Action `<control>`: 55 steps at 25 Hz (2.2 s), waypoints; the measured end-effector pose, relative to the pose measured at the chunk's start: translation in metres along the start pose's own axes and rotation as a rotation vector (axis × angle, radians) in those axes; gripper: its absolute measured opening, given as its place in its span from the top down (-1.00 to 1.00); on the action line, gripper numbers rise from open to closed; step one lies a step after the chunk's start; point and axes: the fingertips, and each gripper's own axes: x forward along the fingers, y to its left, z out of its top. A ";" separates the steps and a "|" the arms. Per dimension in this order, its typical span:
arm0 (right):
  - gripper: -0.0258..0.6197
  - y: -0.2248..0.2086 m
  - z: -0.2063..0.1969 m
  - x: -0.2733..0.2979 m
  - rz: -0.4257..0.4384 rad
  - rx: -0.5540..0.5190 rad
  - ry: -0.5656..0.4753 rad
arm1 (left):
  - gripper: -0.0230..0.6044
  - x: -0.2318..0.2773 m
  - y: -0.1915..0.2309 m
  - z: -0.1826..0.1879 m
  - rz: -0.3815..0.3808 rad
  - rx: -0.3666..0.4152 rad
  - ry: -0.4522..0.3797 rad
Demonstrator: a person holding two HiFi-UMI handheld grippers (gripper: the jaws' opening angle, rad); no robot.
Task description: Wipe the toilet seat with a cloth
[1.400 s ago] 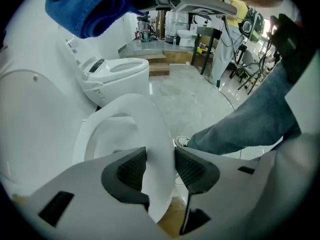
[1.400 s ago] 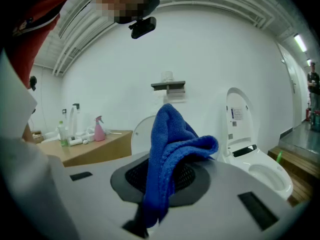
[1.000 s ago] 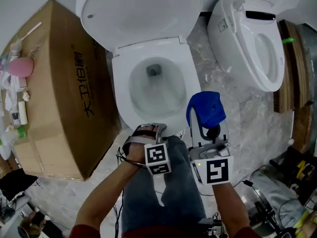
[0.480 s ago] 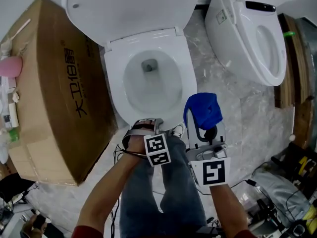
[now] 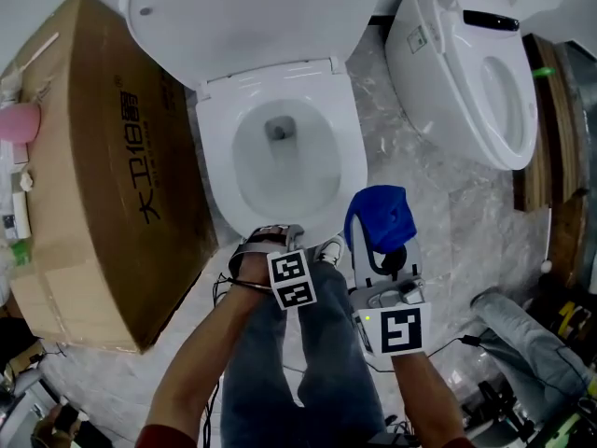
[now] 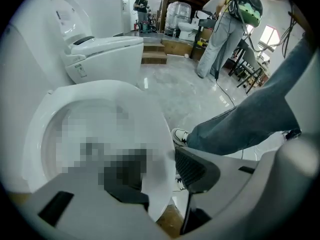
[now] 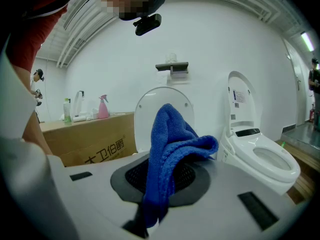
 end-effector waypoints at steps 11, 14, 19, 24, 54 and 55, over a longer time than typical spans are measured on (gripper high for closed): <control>0.72 0.008 0.010 0.012 0.044 -0.010 -0.023 | 0.79 -0.043 0.026 0.015 0.090 -0.107 -0.095; 0.72 0.006 0.009 0.018 0.037 -0.009 0.005 | 0.87 -0.072 0.057 0.025 0.174 -0.245 -0.217; 0.72 0.006 0.014 0.036 0.038 0.006 0.012 | 0.88 -0.148 0.137 0.036 0.407 -0.610 -0.623; 0.72 0.006 0.009 0.074 0.041 0.016 0.063 | 0.88 -0.226 0.194 0.023 0.735 -0.672 -0.884; 0.72 0.011 -0.092 0.343 -0.095 0.004 0.511 | 0.88 -0.292 0.272 -0.137 0.944 -0.957 -1.051; 0.72 0.021 -0.091 0.347 -0.080 0.004 0.506 | 0.88 -0.293 0.272 -0.140 0.951 -0.960 -1.051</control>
